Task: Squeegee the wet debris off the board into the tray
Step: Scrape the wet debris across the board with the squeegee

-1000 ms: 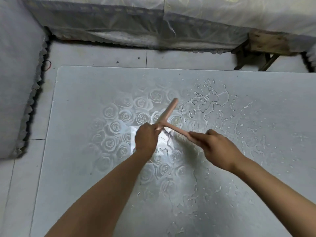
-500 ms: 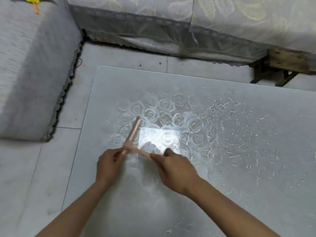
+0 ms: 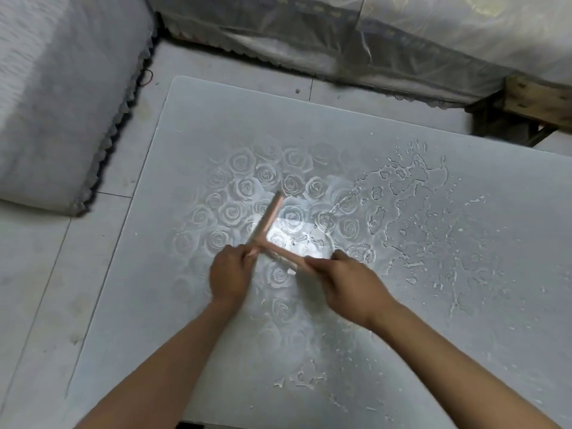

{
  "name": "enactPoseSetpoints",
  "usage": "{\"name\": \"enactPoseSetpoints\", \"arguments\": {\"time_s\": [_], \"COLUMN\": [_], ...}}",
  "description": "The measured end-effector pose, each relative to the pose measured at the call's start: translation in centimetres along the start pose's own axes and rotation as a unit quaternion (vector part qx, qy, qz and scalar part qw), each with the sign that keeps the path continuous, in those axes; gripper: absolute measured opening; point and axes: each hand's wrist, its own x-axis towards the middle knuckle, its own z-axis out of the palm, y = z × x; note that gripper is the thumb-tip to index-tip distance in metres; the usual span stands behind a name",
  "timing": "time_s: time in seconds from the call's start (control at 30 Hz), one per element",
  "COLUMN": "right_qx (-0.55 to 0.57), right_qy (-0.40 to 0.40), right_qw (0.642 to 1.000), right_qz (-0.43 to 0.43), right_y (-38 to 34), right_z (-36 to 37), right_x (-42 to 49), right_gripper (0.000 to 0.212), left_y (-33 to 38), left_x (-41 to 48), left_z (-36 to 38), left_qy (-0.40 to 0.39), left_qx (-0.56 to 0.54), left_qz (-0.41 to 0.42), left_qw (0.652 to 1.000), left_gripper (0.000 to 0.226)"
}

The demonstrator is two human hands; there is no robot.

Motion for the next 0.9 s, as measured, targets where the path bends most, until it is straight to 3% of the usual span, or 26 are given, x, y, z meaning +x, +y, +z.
{"name": "enactPoseSetpoints", "arguments": {"time_s": [0.2,0.33,0.5,0.77,0.9], "right_qx": [-0.045,-0.108,-0.107,-0.086,-0.097], "right_qy": [0.041,0.056,0.041,-0.011,-0.032], "right_qw": [0.995,0.992,0.990,0.981,0.979], "right_qz": [0.080,0.029,-0.083,-0.172,-0.177], "right_y": [7.8,6.5,-0.4,-15.1,-18.6], "right_z": [-2.2,-3.6,-3.5,4.4,6.1], "right_x": [-6.1,-7.9,-5.2,4.7,7.2], "right_gripper": [0.037,0.038,0.039,0.041,0.038], "left_y": [7.6,7.8,1.4,-12.9,-16.3], "left_x": [-2.3,-3.8,-5.2,-3.7,-2.6], "left_z": [6.9,6.4,-1.1,-12.1,-13.5], "left_qy": [-0.086,-0.084,0.025,0.069,0.071], "left_qx": [0.002,-0.045,-0.066,0.050,0.067], "left_qz": [0.030,0.024,0.001,-0.149,-0.157], "left_qw": [0.996,0.995,0.998,0.985,0.983], "left_gripper": [0.022,0.022,0.023,0.029,0.033]}}
